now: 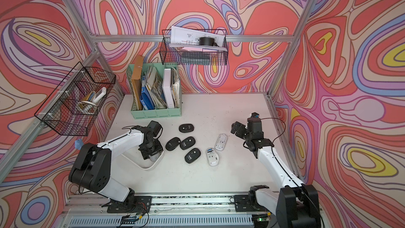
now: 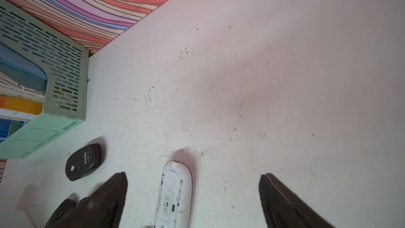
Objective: Put the mouse in the storage box
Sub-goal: Place the mouse in the storage box, then pick up the mouse from the center of the board.
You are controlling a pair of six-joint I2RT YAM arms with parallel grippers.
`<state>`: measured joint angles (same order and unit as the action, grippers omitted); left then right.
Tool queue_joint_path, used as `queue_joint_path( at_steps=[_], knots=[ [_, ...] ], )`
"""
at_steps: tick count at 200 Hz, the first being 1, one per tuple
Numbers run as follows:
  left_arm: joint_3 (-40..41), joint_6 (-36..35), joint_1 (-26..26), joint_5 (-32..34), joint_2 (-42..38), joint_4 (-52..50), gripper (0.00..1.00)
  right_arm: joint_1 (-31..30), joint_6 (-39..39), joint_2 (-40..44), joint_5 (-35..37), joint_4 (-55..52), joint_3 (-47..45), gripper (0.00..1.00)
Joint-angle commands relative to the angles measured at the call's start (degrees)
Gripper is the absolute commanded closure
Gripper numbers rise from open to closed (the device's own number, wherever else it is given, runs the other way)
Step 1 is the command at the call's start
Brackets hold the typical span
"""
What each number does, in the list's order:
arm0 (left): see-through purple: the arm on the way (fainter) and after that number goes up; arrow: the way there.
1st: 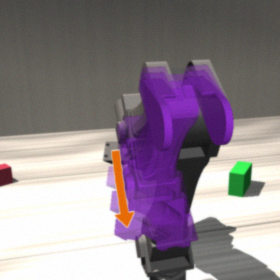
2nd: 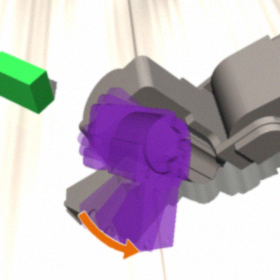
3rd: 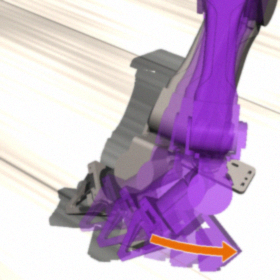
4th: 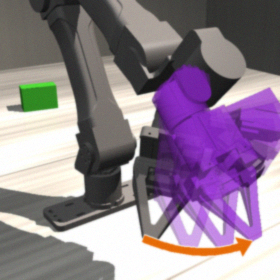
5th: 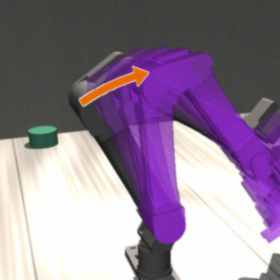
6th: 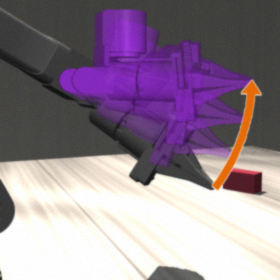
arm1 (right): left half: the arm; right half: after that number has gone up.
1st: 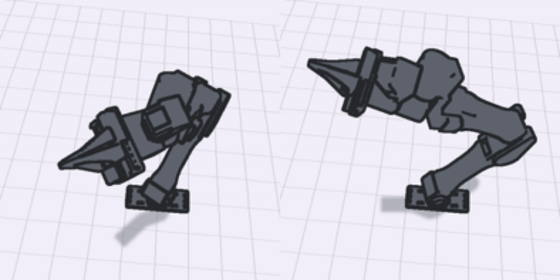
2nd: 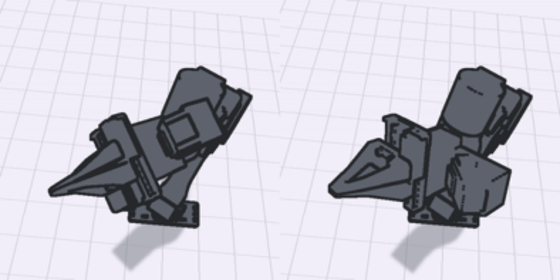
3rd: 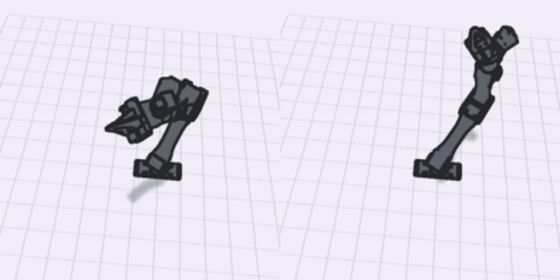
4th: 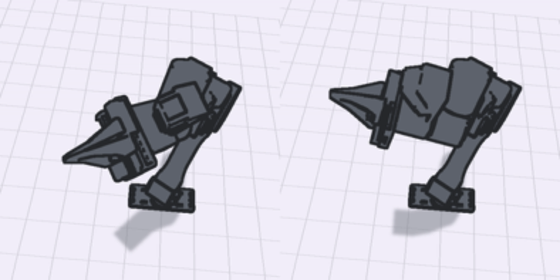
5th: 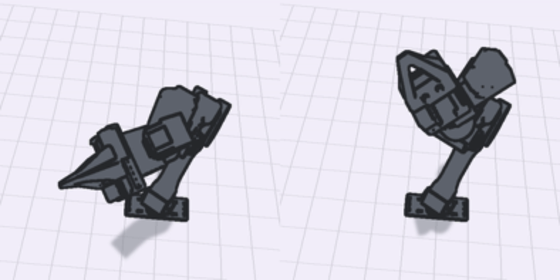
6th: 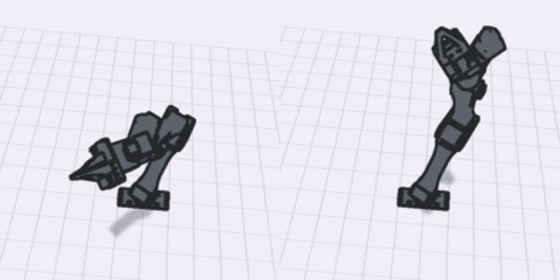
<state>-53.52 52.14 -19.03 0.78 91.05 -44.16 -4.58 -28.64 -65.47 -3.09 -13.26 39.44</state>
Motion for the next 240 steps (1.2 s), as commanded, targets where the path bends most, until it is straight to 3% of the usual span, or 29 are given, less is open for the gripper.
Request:
queue_joint_path(
  at_steps=[1,41,106,175,240],
  knots=[
    [-3.4,0.3,-1.2,-2.8,2.3,3.9,0.43,-0.6,-0.2,-1.0,-0.6,0.6,1.7,0.04],
    [-5.9,-0.8,-1.3,0.3,3.8,1.8,0.39,-1.0,0.2,-1.9,0.0,0.5,2.6,0.04],
    [-3.7,-2.1,-1.3,3.3,0.3,0.3,0.13,-4.0,0.4,-3.2,1.5,-0.1,4.0,0.04],
    [-9.6,-8.9,-2.6,5.1,-7.2,-5.8,0.11,-5.6,0.7,-2.6,3.0,-2.6,5.3,0.04],
    [-22.7,-20.3,-18.9,1.7,-0.6,-11.8,0.1,-6.8,0.3,-2.2,3.5,-4.0,5.3,0.04]
  ],
)
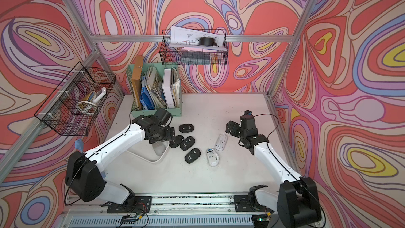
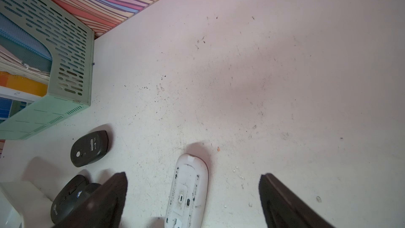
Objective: Put the mouse in the storage box
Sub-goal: Pick up the mouse from the center of the board.
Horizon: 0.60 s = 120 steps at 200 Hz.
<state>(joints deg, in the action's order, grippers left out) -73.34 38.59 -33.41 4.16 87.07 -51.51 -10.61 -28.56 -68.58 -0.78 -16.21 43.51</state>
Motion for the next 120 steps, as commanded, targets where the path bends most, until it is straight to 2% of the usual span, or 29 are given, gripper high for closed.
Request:
queue_joint_path(
  at_steps=[1,24,58,90,120],
  knots=[
    [-2.9,-6.9,-4.7,-1.7,3.6,-4.5,0.1,-0.8,0.3,0.9,1.2,-1.0,1.2,0.04],
    [-3.0,-12.8,-8.0,-3.4,5.2,-1.6,0.1,-1.4,-0.1,1.1,1.6,-0.9,1.0,0.04],
    [-4.6,-18.7,-8.2,-7.0,10.7,-1.3,0.11,-1.7,-0.3,1.5,1.6,-0.8,0.8,0.04],
    [-6.9,-21.4,-8.4,-9.4,15.2,-1.6,0.13,-1.9,-0.2,1.5,1.7,-0.8,0.8,0.04],
    [-9.7,-23.1,-8.3,-7.1,19.5,-2.6,0.14,-2.0,-0.4,1.3,1.5,-0.4,0.4,0.04]
  ],
)
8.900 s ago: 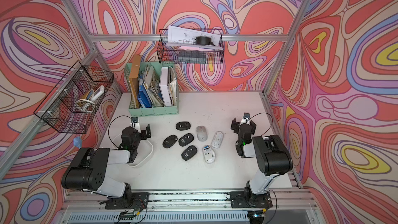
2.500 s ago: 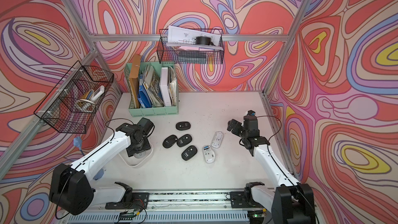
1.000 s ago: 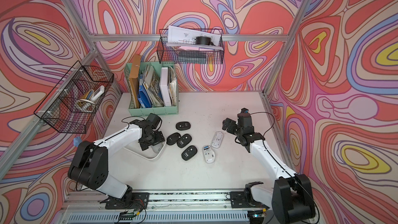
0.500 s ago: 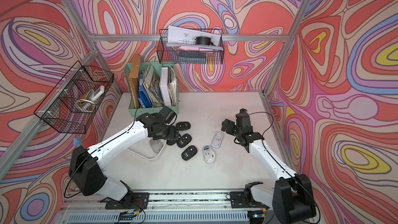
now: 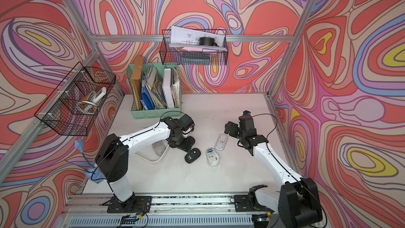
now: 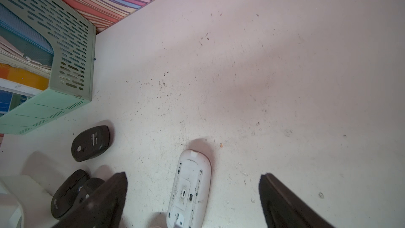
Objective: Put the mouse in the storage box
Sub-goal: Pick up the mouse from the center of the board.
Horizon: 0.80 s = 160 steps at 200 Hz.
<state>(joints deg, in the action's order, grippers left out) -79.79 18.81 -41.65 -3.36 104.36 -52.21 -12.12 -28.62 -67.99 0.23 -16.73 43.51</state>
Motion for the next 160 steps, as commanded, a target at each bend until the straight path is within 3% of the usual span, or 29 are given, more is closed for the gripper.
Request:
queue_joint_path(
  at_steps=[1,56,160],
  knots=[
    [-3.4,-3.3,-0.1,0.5,2.3,-1.9,0.14,-0.4,-0.4,0.7,0.4,0.2,0.4,0.04],
    [-7.4,-2.7,1.5,-0.3,7.8,-0.3,0.21,-0.9,-0.6,0.4,0.4,0.3,0.5,0.04],
    [-7.4,-2.0,4.1,-3.8,11.6,1.8,0.29,-1.3,-0.2,-0.4,0.1,0.2,1.3,0.05]
  ],
)
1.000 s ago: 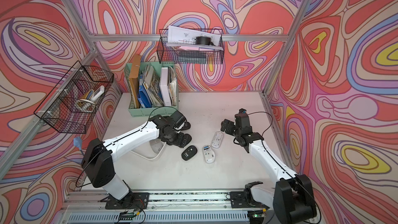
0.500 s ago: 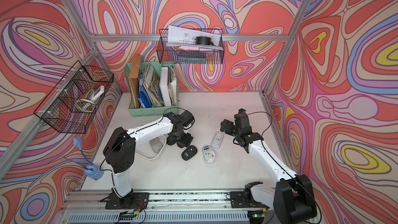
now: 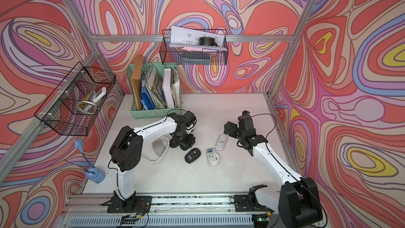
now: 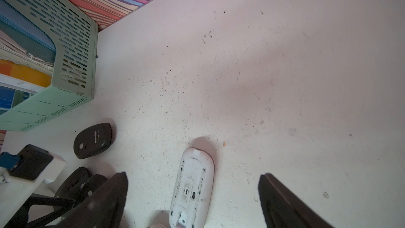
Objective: Put the mouse in the storage box
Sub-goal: Pick up the mouse from the center of the board.
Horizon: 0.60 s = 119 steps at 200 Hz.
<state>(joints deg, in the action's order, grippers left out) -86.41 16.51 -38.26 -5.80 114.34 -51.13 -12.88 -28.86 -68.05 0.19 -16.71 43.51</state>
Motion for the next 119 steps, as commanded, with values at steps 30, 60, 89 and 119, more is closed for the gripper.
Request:
queue_joint_path(
  at_steps=[30,60,89,119],
  knots=[
    [-1.0,0.7,1.4,-2.1,3.0,1.8,0.29,-0.7,0.0,-0.5,0.1,0.4,1.3,0.05],
    [-1.8,1.1,1.8,-3.3,4.3,2.5,0.25,-1.1,-0.2,-0.6,0.2,0.4,1.2,0.05],
    [-2.1,1.6,1.8,-3.6,4.6,3.2,0.27,-1.2,-0.2,-0.6,0.2,0.7,0.8,0.05],
    [-1.6,2.8,2.7,-8.9,4.3,5.7,0.22,-1.3,-0.2,-0.8,0.1,0.8,0.8,0.05]
  ],
)
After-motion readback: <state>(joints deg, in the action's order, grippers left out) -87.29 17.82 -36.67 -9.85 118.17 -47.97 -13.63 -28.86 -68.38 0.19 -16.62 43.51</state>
